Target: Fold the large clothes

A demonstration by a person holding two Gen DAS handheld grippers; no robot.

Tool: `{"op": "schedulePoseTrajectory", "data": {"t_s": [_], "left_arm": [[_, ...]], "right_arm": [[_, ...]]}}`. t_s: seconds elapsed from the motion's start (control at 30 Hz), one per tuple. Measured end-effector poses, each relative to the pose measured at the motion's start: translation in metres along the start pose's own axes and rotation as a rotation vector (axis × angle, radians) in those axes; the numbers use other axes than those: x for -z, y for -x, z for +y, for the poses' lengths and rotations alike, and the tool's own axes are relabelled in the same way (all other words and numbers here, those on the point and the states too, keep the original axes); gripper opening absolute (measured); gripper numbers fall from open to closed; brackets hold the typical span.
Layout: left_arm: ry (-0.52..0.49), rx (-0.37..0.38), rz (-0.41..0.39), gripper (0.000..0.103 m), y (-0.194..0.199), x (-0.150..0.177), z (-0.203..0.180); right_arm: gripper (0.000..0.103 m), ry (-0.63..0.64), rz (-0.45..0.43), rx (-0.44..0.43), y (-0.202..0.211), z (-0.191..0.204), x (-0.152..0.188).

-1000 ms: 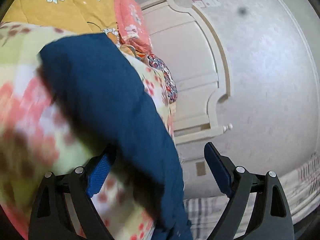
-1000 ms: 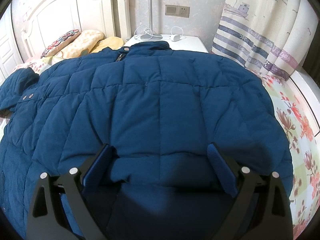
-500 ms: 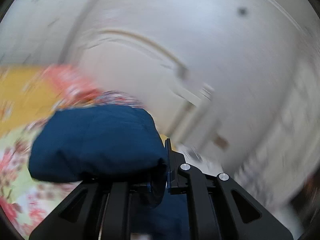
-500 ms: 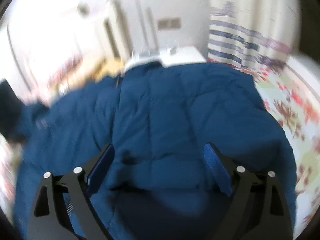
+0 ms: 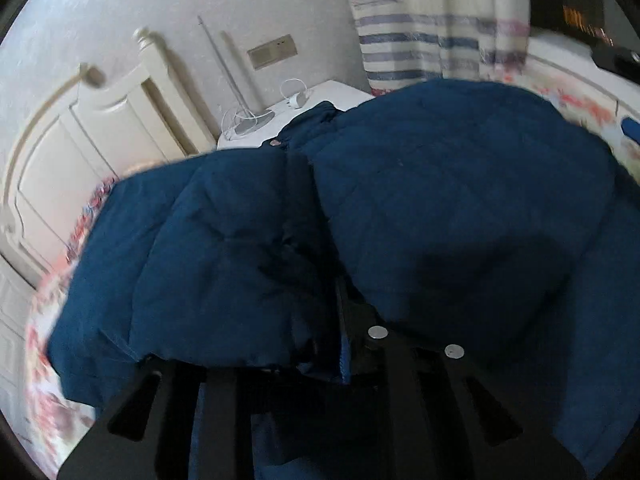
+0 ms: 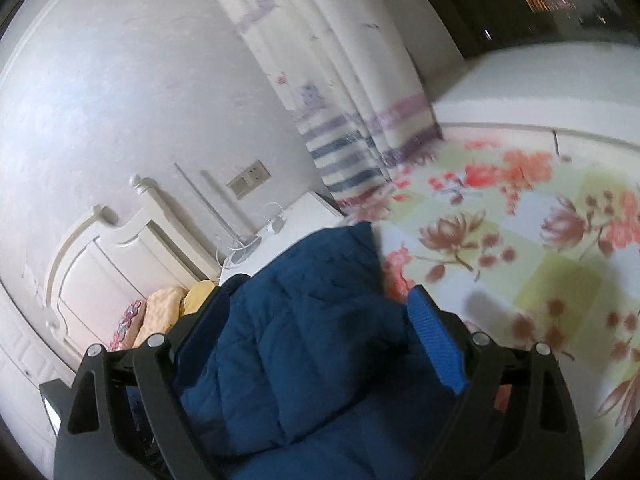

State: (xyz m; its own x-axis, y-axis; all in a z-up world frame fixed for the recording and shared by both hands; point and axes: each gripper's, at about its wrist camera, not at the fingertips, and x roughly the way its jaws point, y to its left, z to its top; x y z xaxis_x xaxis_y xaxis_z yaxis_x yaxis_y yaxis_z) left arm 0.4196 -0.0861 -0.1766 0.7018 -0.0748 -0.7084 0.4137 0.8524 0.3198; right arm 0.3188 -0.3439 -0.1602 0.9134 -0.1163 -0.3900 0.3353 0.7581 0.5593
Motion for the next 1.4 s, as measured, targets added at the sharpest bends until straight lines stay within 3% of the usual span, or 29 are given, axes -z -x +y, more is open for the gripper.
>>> {"op": "schedulePoseTrajectory", "data": {"t_s": [0.03, 0.07, 0.1, 0.13, 0.17, 0.2, 0.27, 0.33, 0.4, 0.43, 0.5, 0.53, 0.63, 0.7, 0.93, 1.07, 1.17, 1.27, 1.37, 1.4], "left_arm": [[-0.038, -0.025, 0.003, 0.032, 0.006, 0.002, -0.003], [-0.072, -0.055, -0.010, 0.053, 0.010, 0.003, -0.002], [-0.097, -0.061, -0.036, 0.063, 0.020, 0.004, -0.005], [-0.129, -0.069, -0.100, 0.081, 0.035, 0.004, -0.012], [-0.149, -0.086, -0.163, 0.088, 0.049, 0.001, -0.015], [-0.183, -0.126, -0.257, 0.088, 0.070, 0.005, -0.017], [-0.215, -0.189, -0.337, 0.088, 0.089, 0.005, -0.023], [-0.183, -0.243, -0.414, 0.088, 0.114, 0.010, -0.014], [-0.054, -0.240, -0.464, 0.090, 0.136, 0.016, 0.012], [0.088, -0.195, -0.463, 0.099, 0.143, 0.023, 0.042], [0.340, -0.089, -0.414, 0.099, 0.140, 0.038, 0.093], [0.517, -0.045, -0.356, 0.099, 0.131, 0.055, 0.125], [0.763, -0.019, -0.231, 0.098, 0.107, 0.096, 0.177], [0.788, -0.084, -0.121, 0.097, 0.089, 0.110, 0.190], [0.715, -0.147, 0.062, 0.097, 0.040, 0.119, 0.181], [0.787, -0.073, 0.109, 0.099, 0.024, 0.135, 0.191], [0.814, -0.038, 0.131, 0.099, 0.016, 0.141, 0.193], [0.832, -0.025, 0.128, 0.099, 0.017, 0.144, 0.192], [0.824, -0.039, 0.126, 0.099, 0.019, 0.144, 0.190], [0.819, -0.045, 0.125, 0.099, 0.020, 0.144, 0.189]], "right_arm": [[0.090, -0.010, -0.001, -0.001, 0.000, -0.002, -0.001], [0.090, -0.013, -0.003, -0.001, 0.000, -0.002, -0.001], [0.090, -0.012, -0.006, -0.003, 0.000, -0.002, -0.001], [0.090, -0.011, -0.008, -0.004, 0.001, -0.001, 0.000], [0.090, -0.010, -0.007, -0.005, 0.000, -0.002, 0.001], [0.090, -0.009, -0.003, -0.002, 0.000, -0.001, 0.000], [0.090, -0.006, 0.003, -0.001, 0.000, -0.001, 0.001], [0.090, -0.003, 0.005, 0.002, 0.000, 0.000, 0.001], [0.090, 0.003, 0.006, 0.004, 0.000, 0.001, 0.001], [0.090, 0.011, 0.007, 0.007, -0.001, 0.002, 0.002], [0.090, 0.038, 0.016, 0.012, -0.003, 0.006, 0.003], [0.090, 0.052, 0.023, 0.012, -0.004, 0.009, 0.004], [0.090, 0.105, 0.045, 0.019, -0.009, 0.018, 0.009], [0.090, 0.132, 0.051, 0.022, -0.011, 0.023, 0.011], [0.090, 0.193, 0.089, 0.050, -0.019, 0.032, 0.018], [0.090, 0.243, 0.105, 0.045, -0.022, 0.041, 0.022], [0.090, 0.305, 0.124, -0.010, -0.020, 0.060, 0.029], [0.090, 0.488, 0.187, -0.097, -0.016, 0.109, 0.052], [0.090, 0.860, 0.200, -0.104, -0.009, 0.181, 0.100], [0.090, 0.930, 0.199, -0.100, -0.009, 0.195, 0.110]]}}
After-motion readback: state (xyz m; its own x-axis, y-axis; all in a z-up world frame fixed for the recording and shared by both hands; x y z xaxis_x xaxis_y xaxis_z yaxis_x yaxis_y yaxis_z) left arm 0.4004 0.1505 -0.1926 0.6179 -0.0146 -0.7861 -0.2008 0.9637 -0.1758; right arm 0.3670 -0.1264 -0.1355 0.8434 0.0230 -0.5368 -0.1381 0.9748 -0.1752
